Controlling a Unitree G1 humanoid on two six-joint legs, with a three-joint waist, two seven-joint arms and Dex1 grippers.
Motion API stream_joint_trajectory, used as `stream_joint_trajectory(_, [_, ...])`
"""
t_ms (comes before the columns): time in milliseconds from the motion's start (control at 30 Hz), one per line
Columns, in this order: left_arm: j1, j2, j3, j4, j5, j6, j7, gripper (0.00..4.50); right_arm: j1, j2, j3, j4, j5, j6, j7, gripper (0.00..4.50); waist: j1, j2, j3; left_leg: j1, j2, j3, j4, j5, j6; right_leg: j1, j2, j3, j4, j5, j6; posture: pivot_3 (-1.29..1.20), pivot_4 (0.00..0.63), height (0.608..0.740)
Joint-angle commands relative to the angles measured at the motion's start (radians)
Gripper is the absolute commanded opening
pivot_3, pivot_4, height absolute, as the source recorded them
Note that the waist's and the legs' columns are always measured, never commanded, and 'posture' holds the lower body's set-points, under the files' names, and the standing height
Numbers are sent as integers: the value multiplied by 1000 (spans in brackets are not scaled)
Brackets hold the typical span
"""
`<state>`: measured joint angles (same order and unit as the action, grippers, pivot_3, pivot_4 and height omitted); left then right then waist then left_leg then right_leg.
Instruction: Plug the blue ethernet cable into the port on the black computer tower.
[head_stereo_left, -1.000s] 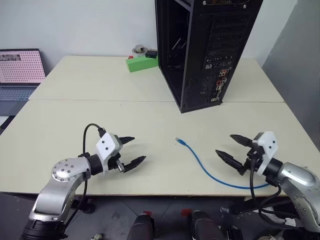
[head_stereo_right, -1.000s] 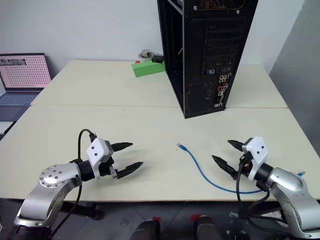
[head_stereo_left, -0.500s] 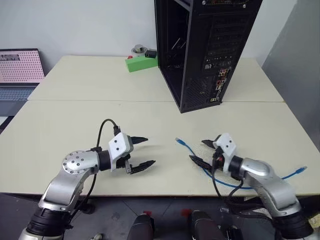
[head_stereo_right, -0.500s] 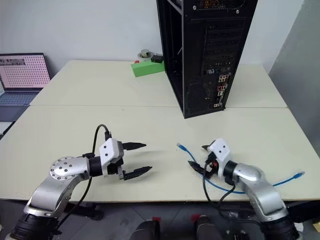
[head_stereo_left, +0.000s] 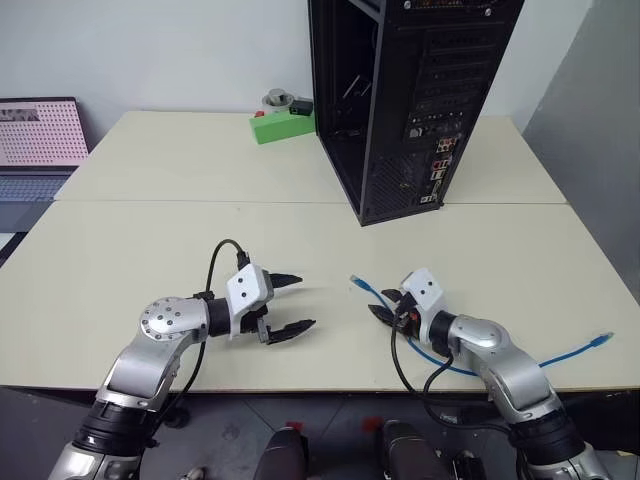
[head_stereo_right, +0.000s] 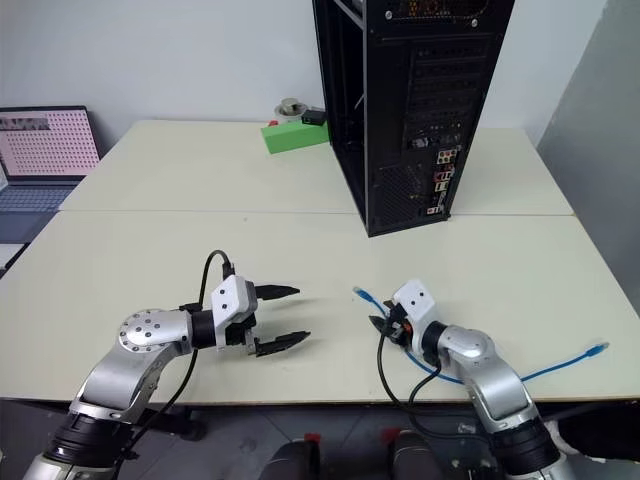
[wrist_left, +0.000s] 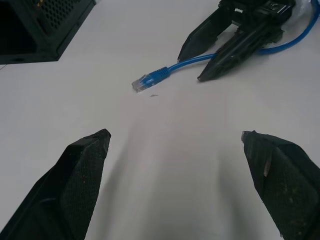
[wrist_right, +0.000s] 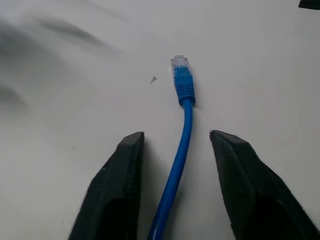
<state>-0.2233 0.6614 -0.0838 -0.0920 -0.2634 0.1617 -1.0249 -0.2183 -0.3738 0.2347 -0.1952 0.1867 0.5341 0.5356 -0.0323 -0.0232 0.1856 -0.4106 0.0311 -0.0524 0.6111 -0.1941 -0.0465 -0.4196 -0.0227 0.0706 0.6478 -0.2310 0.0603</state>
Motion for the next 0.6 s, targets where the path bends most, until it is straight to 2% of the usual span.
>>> stream_joint_trajectory(33, [-51,-11,-11,27,7,-27,-18,4500,-28,-2,-13,-30,2,12,8,1064,0,0,0,0,0,0,0,0,0,0,0,0,0,0,0,0,150,740])
stream_joint_trajectory(133, [-78,-17,-24,57,7,-21,-32,4500,-41,-25,-1,-63,3,16,46,222,0,0,0,0,0,0,0,0,0,0,0,0,0,0,0,0,150,740])
stream_joint_trajectory(200, [-98,-18,-37,83,14,-22,-44,4500,-57,-34,2,-88,6,22,63,10,0,0,0,0,0,0,0,0,0,0,0,0,0,0,1,0,150,740])
stream_joint_trajectory(600, [-242,-50,-85,198,26,-49,-142,4500,-105,-138,62,-222,40,71,227,10,0,0,0,-1,0,-1,0,0,0,0,0,0,0,1,2,0,150,740])
